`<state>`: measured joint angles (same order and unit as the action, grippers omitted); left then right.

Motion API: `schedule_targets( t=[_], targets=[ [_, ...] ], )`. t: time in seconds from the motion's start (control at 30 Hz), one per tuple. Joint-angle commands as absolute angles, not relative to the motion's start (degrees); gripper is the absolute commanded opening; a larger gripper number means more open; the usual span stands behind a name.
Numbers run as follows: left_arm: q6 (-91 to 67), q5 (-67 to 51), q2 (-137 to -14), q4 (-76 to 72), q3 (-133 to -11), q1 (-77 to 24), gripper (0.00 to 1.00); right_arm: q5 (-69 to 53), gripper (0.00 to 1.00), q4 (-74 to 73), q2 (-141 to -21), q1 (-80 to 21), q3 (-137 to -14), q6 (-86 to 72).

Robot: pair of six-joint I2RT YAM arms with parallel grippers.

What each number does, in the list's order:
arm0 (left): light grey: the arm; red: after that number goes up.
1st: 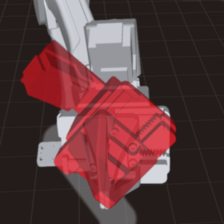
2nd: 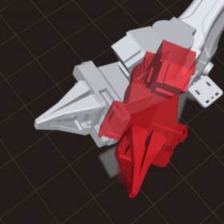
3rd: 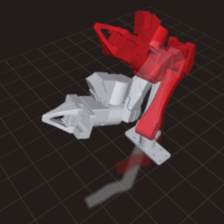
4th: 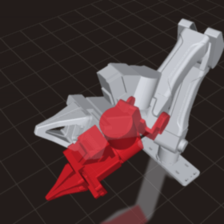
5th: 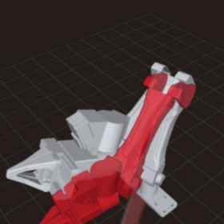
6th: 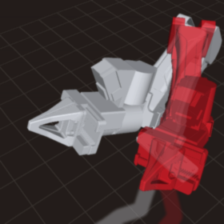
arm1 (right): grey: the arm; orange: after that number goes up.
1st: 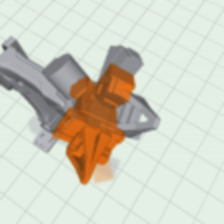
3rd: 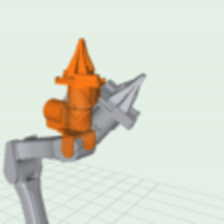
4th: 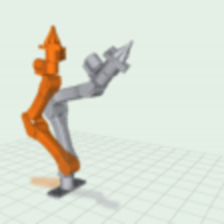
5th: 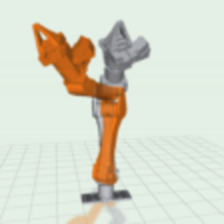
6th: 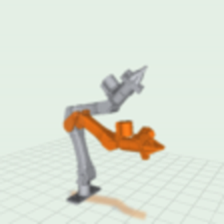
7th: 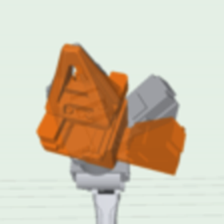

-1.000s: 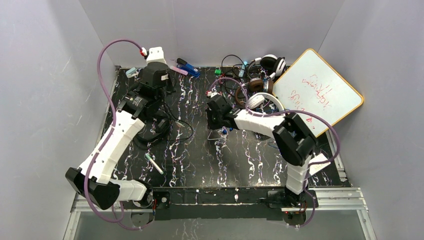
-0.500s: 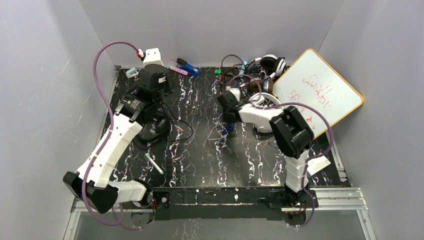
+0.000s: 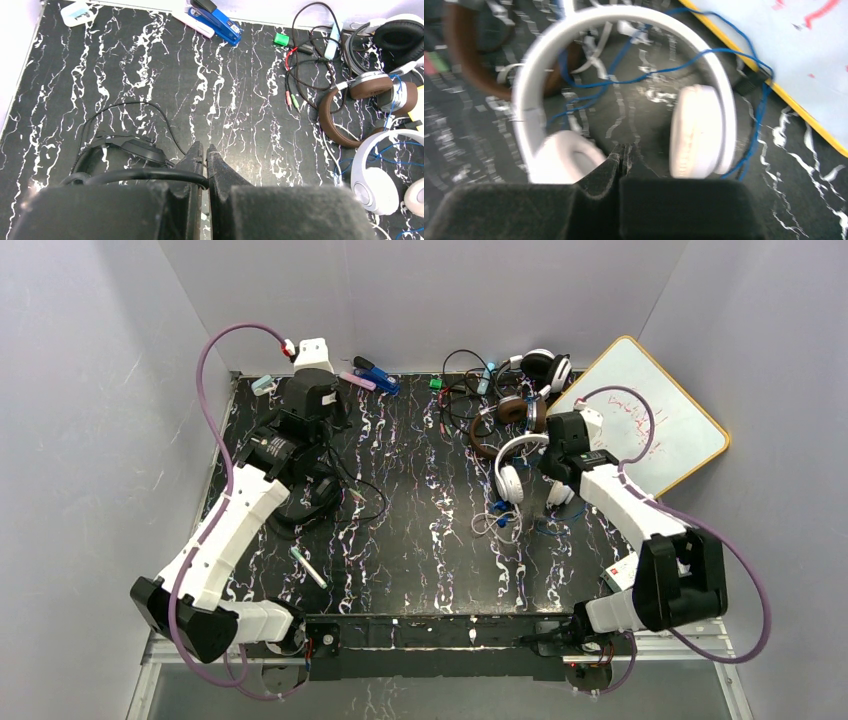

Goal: Wrap the headphones
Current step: Untie the headphones cable at the center of the board.

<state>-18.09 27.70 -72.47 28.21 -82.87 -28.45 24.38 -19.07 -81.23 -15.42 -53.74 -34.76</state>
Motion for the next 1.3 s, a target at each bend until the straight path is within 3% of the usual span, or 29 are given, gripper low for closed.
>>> schedule_targets(
  t=[0.0, 0.2, 0.4, 0.6, 0.7, 0.87, 0.9, 0.93, 1.0, 1.03, 1.13, 1.27],
  targets=[
    [-19.05, 25.96, -72.33, 26.75, -82.22, -28.21, 0.0, 13.34, 0.01, -16.28, -78.88, -17.49, -58.1, -30.5],
    [-20.14, 21.22, -72.97, 26.25, -80.76, -28.21, 0.0, 9.89, 0.01, -18.02, -82.24, -27.13, -63.52, -26.93],
    [-21.92, 18.24, -72.72, 26.13, -78.49, -28.21, 0.0, 3.73, 0.01, -12.72, -83.38, -31.63, -60.13, -26.3],
    [-24.76, 13.65, -73.54, 24.27, -75.33, -28.21, 0.0, 7.5, 0.01, -14.9, -89.25, -37.66, -61.49, -26.64],
    [-26.26, 3.79, -75.11, 20.59, -72.43, -28.26, 0.0, 7.61, 0.01, -13.52, -87.48, -37.75, -59.36, -27.15],
    [-30.88, -2.46, -75.87, 12.16, -67.66, -31.24, 0.0, 9.62, 0.01, -8.71, -80.9, -37.7, -53.75, -26.51],
    [-30.25, -2.82, -76.12, 11.58, -67.78, -32.07, 0.05, 9.91, 0.01, -8.25, -79.78, -37.68, -53.1, -26.31],
    [-28.87, -2.9, -76.51, 12.38, -68.26, -32.45, 0.19, 9.93, 0.04, -7.99, -78.89, -37.66, -52.75, -26.02],
    [-26.86, 3.45, -77.87, 19.52, -70.83, -32.52, 0.89, 9.78, 0.14, -8.19, -77.82, -37.69, -52.64, -25.67],
    [-25.97, 8.81, -78.84, 24.95, -73.67, -32.45, 0.97, 9.53, 0.18, -8.33, -77.45, -37.68, -52.63, -25.44],
    [-21.79, 19.93, -81.9, 39.28, -80.35, -31.84, 0.98, 8.65, 0.22, -8.57, -76.64, -37.64, -52.56, -25.4],
    [-20.39, 25.24, -82.85, 50.89, -83.8, -28.56, 0.99, 4.22, 0.25, -6.13, -75.37, -37.7, -51.18, -24.71]
  ],
)
